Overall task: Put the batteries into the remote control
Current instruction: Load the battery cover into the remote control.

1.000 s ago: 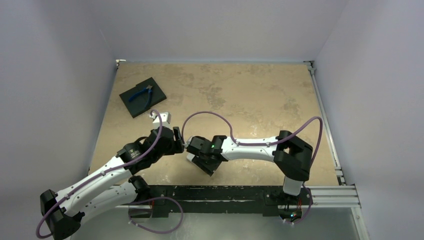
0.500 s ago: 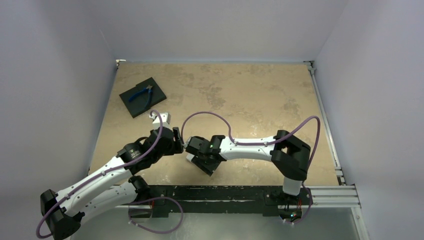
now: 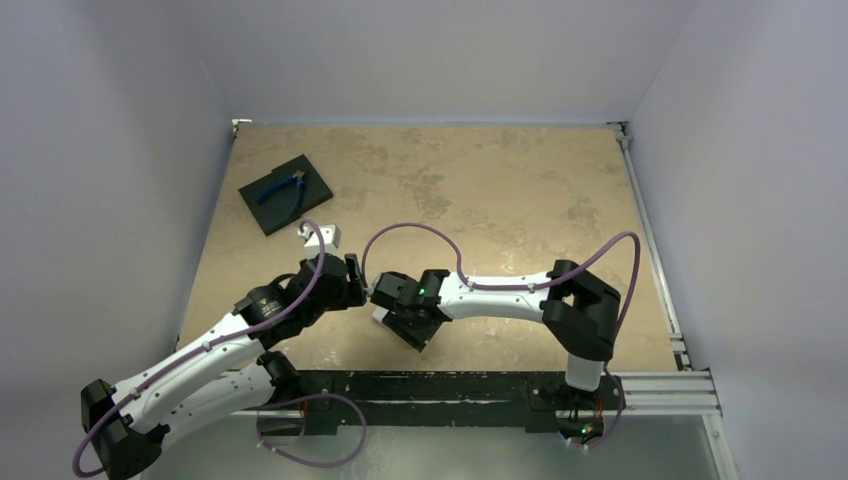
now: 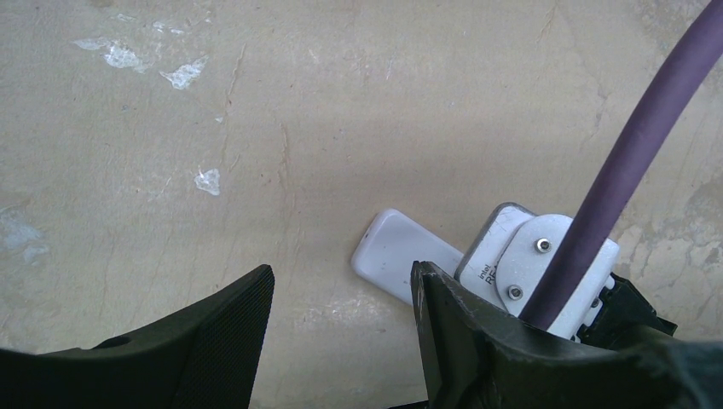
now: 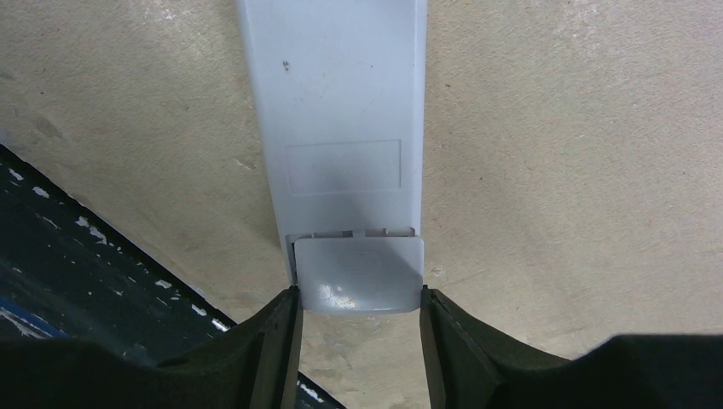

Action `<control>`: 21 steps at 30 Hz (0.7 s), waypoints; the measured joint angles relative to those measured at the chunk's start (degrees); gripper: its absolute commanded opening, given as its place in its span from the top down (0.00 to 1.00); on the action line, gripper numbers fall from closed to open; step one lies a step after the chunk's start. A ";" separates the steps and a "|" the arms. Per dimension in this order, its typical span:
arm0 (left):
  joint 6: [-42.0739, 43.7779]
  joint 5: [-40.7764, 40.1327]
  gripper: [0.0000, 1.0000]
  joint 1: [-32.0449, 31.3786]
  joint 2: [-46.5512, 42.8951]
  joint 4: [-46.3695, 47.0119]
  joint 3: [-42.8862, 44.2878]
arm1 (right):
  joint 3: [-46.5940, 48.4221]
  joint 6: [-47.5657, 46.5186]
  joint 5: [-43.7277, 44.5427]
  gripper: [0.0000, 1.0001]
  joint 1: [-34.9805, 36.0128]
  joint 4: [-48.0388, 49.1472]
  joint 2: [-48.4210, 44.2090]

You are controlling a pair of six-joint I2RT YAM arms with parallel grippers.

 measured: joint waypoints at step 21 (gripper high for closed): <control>0.59 -0.15 0.39 0.07 0.00 -0.26 -0.04 | 0.61 0.17 -0.26 0.72 0.24 -0.44 0.79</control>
